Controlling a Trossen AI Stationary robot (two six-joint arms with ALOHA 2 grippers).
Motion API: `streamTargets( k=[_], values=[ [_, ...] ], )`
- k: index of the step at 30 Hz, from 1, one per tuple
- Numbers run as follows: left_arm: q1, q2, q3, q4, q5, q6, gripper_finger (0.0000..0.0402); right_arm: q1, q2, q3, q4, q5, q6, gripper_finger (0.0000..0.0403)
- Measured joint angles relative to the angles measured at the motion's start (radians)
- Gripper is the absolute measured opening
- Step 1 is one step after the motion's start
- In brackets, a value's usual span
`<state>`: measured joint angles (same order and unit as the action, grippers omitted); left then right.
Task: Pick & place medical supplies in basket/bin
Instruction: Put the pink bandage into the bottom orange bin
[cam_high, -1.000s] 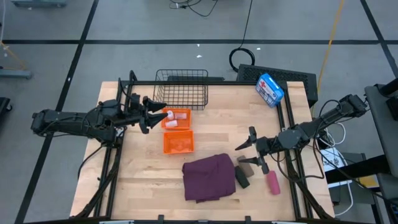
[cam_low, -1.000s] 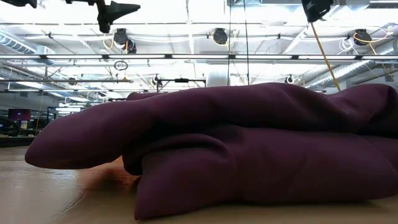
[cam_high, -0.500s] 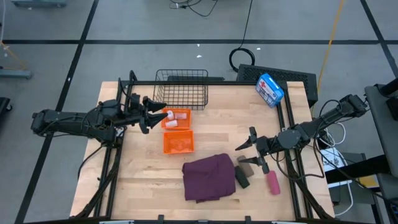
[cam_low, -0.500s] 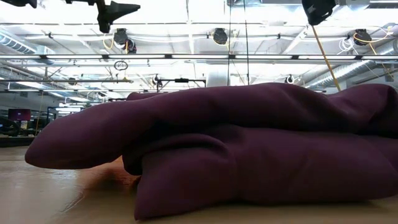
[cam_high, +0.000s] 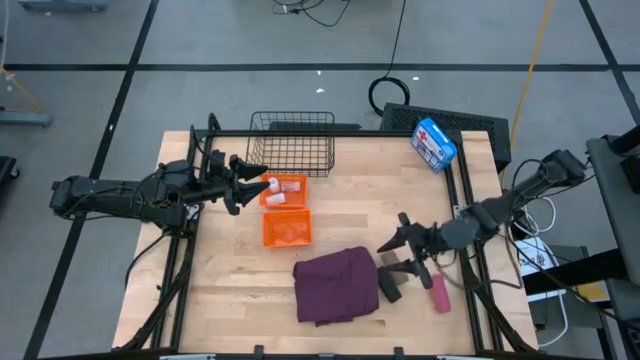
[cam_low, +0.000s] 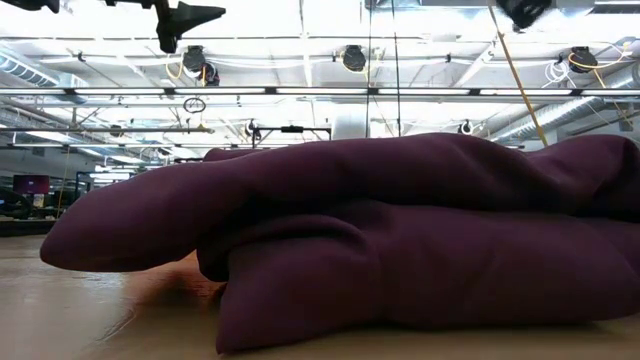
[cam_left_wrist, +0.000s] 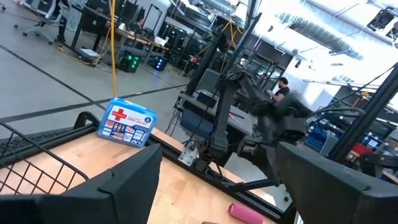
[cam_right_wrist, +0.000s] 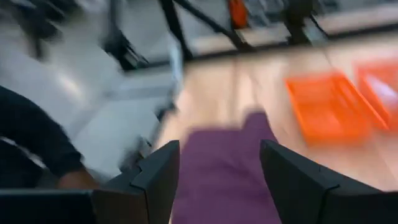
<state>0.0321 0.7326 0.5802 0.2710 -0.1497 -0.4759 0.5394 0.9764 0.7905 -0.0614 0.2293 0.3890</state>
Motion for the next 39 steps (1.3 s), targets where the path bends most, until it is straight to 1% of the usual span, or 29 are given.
streamTargets(
  k=[2,3,5,6,8,11,13,15,17,22,26,30,32,39],
  values=[
    [0.000,0.000,0.000,0.000,0.000,0.000,0.0324,0.048,0.060,0.121,-0.263,0.094,0.096,0.0210],
    [0.000,0.000,0.000,0.000,0.000,0.000,0.0324,0.068,0.101,0.179,-0.394,0.118,0.158,0.0210],
    [0.000,0.000,0.000,0.000,0.000,0.000,0.0324,0.096,0.182,0.282,-0.631,0.119,0.305,0.0210],
    [0.000,0.000,0.000,0.000,0.000,0.000,0.0324,0.105,0.220,0.323,-0.726,0.090,0.384,0.0210],
    [0.000,0.000,0.000,0.000,0.000,0.000,0.0324,0.114,0.288,0.377,-0.902,-0.030,0.555,0.0210],
    [0.000,0.000,0.000,0.000,0.000,0.000,0.0324,0.126,0.374,0.381,-1.089,-0.236,0.807,0.0210],
    [0.000,0.000,0.000,0.000,0.000,0.000,0.0324,0.152,0.413,0.366,-1.153,-0.344,0.917,0.0210],
    [0.000,0.000,0.000,0.000,0.000,0.000,0.0324,0.192,0.436,0.342,-1.159,-0.419,0.995,0.0210],
    [0.000,0.000,0.000,0.000,0.000,0.000,0.0324,0.231,0.448,0.315,-1.115,-0.462,1.077,0.0210],
    [0.000,0.000,0.000,0.000,0.000,0.000,0.0324,0.303,0.449,0.243,-0.921,-0.468,1.269,0.0210],
    [0.000,0.000,0.000,0.000,0.000,0.000,0.0324,0.346,0.449,0.179,-0.820,-0.466,1.391,0.0210],
    [0.000,0.000,0.000,0.000,0.000,0.000,0.0324,0.375,0.449,0.121,-0.797,-0.460,1.451,0.0210],
    [0.000,0.000,0.000,0.000,0.000,0.000,0.0324,0.380,0.449,0.093,-0.783,-0.430,1.466,0.0210],
    [0.000,0.000,0.000,0.000,0.000,0.000,0.0324,0.378,0.449,0.026,-0.709,-0.365,1.470,0.0210]
  ],
)
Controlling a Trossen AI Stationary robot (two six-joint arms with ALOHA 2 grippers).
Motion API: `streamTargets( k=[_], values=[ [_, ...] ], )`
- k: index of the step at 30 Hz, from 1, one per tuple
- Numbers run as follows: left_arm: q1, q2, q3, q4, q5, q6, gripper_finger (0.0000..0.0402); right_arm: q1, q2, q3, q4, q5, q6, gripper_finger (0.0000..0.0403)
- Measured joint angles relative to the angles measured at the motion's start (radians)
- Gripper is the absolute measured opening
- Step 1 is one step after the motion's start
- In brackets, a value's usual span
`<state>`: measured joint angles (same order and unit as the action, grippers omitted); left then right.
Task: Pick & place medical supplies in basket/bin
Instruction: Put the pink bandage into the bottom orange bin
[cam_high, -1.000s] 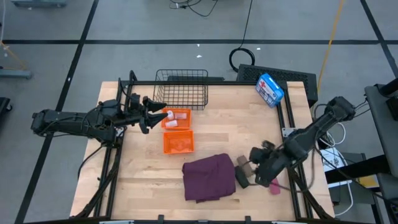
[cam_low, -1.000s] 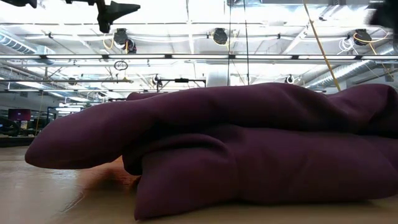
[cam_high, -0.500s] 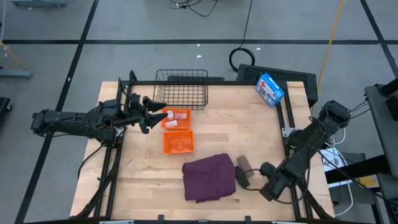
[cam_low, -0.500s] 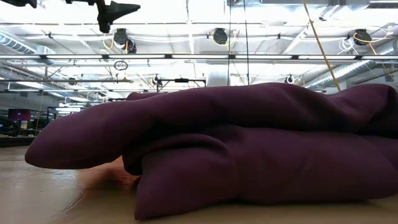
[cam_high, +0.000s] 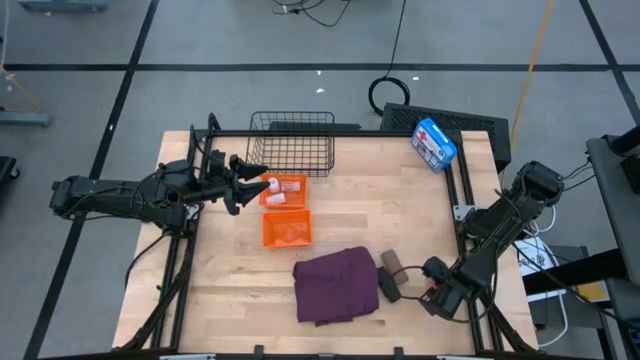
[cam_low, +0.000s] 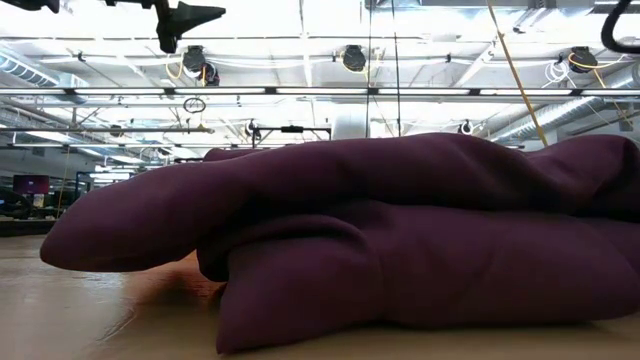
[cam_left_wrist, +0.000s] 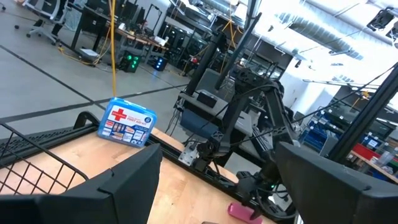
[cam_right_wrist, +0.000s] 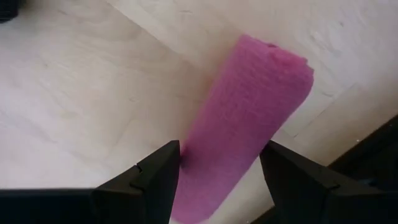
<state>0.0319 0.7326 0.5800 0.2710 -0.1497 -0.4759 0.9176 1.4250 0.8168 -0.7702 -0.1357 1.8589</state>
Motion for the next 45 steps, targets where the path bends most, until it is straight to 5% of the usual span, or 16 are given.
streamTargets(
  k=[7,15,24,31,34,38,41,45],
  values=[
    [0.000,0.000,0.000,0.000,0.000,0.000,0.0324,0.000,0.000,-0.033,0.005,0.036,-0.001,0.0195],
    [0.000,0.000,0.000,0.000,0.000,0.000,0.0324,0.003,-0.006,-0.030,-0.059,0.205,-0.077,0.0092],
    [0.000,0.000,0.000,0.001,0.000,0.000,0.0324,0.000,-0.123,0.021,-0.269,0.556,-0.145,0.0070],
    [0.000,0.000,0.000,0.001,0.000,0.000,0.0324,-0.036,-0.246,0.028,-0.244,0.993,-0.386,0.0070],
    [0.000,0.000,0.000,0.002,0.000,0.000,0.0324,-0.081,-0.270,0.028,-0.129,1.133,-0.588,0.0070],
    [0.000,0.000,0.000,0.002,0.000,0.000,0.0324,-0.163,-0.277,0.011,0.176,1.183,-0.991,0.0070],
    [0.000,0.000,0.000,0.002,0.000,0.000,0.0324,-0.232,-0.274,-0.036,0.492,1.147,-1.325,0.0070],
    [0.000,0.000,0.000,0.002,0.000,0.000,0.0324,-0.334,-0.274,-0.126,0.907,0.967,-1.675,0.0070]
  ],
)
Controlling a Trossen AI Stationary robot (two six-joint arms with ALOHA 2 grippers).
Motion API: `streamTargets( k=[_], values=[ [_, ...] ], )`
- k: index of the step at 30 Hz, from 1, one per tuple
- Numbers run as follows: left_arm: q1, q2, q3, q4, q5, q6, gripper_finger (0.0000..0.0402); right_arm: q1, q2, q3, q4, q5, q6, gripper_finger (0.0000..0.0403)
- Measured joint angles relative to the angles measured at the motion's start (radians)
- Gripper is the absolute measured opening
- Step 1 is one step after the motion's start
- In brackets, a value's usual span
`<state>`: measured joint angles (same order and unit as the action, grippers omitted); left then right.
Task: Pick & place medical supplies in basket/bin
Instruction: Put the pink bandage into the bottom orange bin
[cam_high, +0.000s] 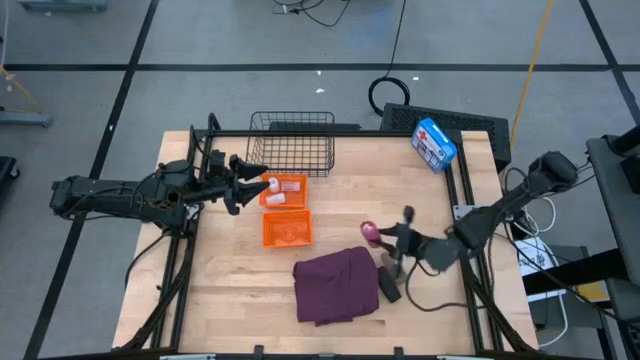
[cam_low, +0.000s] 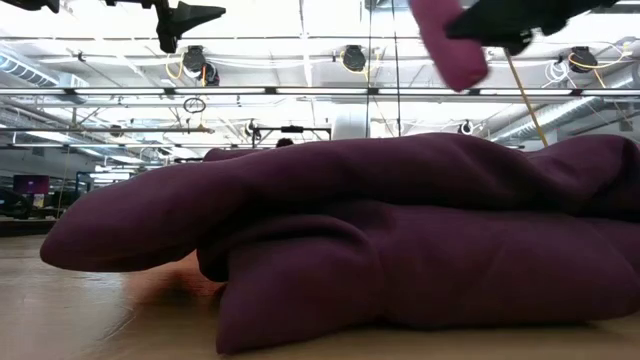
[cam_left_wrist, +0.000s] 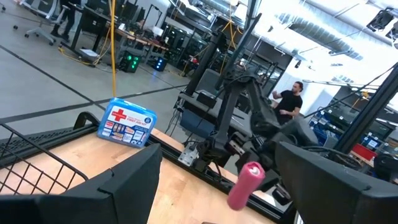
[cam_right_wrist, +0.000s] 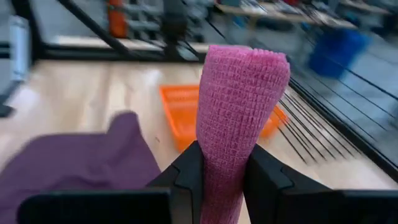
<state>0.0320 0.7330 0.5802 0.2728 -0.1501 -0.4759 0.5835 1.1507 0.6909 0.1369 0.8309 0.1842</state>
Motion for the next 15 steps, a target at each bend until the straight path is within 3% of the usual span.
streamTargets(
  k=[3,6,10,15],
  values=[
    [0.000,0.000,0.000,0.000,0.000,0.000,0.0324,-0.076,0.000,-0.054,0.192,-0.131,-0.107,0.0070],
    [0.000,0.000,0.000,0.000,0.000,-0.002,0.0324,-0.130,0.000,-0.066,0.239,-0.207,-0.147,0.0070],
    [0.000,0.000,0.000,0.003,0.010,-0.034,0.0324,-0.167,0.000,-0.066,0.239,-0.251,-0.173,0.0070],
    [0.001,0.000,0.000,0.010,-0.078,-0.031,0.0324,-0.206,0.000,-0.066,0.243,-0.260,-0.183,0.0070]
  ],
)
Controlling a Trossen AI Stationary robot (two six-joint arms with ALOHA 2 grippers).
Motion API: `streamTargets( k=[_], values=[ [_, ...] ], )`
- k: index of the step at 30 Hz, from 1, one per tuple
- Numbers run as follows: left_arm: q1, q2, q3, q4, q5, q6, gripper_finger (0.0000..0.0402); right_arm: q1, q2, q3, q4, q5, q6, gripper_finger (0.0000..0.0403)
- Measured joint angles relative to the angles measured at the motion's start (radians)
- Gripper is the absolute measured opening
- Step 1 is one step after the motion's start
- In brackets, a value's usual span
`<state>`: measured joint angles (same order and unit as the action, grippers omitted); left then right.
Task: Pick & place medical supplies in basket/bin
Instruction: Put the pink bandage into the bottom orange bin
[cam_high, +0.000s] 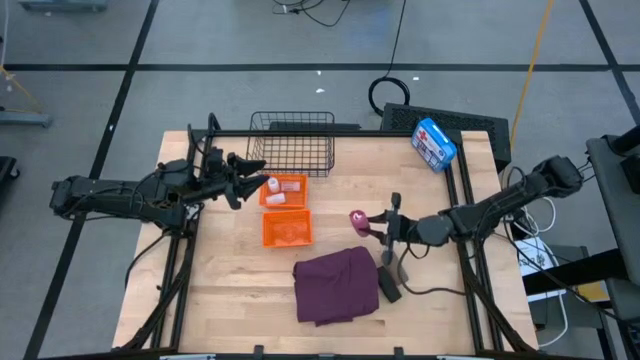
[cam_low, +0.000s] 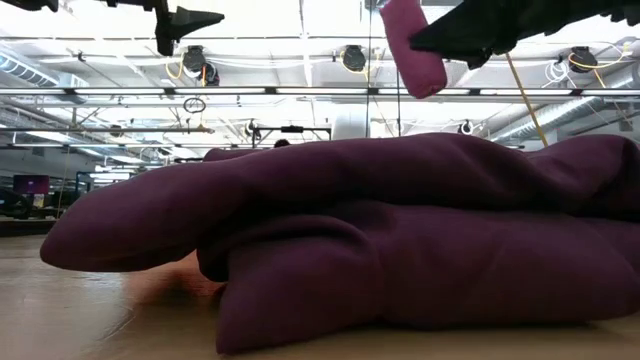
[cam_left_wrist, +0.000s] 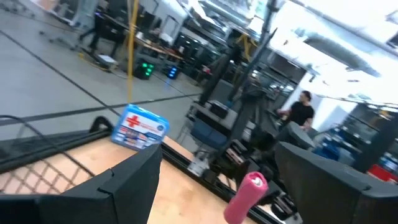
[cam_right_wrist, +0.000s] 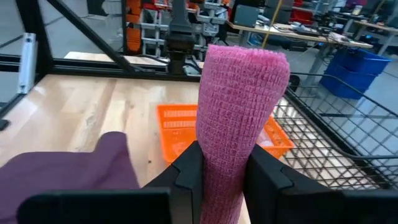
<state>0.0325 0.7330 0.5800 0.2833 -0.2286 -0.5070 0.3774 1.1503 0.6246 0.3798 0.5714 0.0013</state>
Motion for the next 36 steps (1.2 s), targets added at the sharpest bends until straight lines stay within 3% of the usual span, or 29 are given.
streamTargets(
  k=[6,9,17,21,24,31,36],
  values=[
    [0.000,0.012,0.000,-0.016,-0.013,0.079,0.0324,-0.032,0.011,0.000,0.025,-0.008,-0.004,0.0070],
    [0.000,0.077,0.000,0.025,0.004,0.085,0.0324,-0.056,0.011,-0.001,0.049,-0.084,0.012,0.0070],
    [-0.031,0.424,0.001,0.422,0.170,0.133,0.0324,-0.074,0.055,-0.001,0.190,-0.132,0.009,0.0070],
    [-0.056,0.579,0.053,0.478,0.247,0.176,0.0324,-0.073,0.092,-0.001,0.218,-0.132,0.006,0.0070],
    [-0.078,0.681,0.143,0.420,0.247,0.164,0.0324,-0.073,0.138,-0.001,0.232,-0.132,0.014,0.0070],
    [-0.121,0.845,0.475,-0.036,0.202,0.239,0.0324,-0.073,0.214,-0.001,0.339,-0.134,-0.037,0.0070],
    [-0.134,0.907,0.632,-0.233,0.175,0.243,0.0324,-0.072,0.214,-0.001,0.357,-0.190,-0.042,0.0070]
  ],
)
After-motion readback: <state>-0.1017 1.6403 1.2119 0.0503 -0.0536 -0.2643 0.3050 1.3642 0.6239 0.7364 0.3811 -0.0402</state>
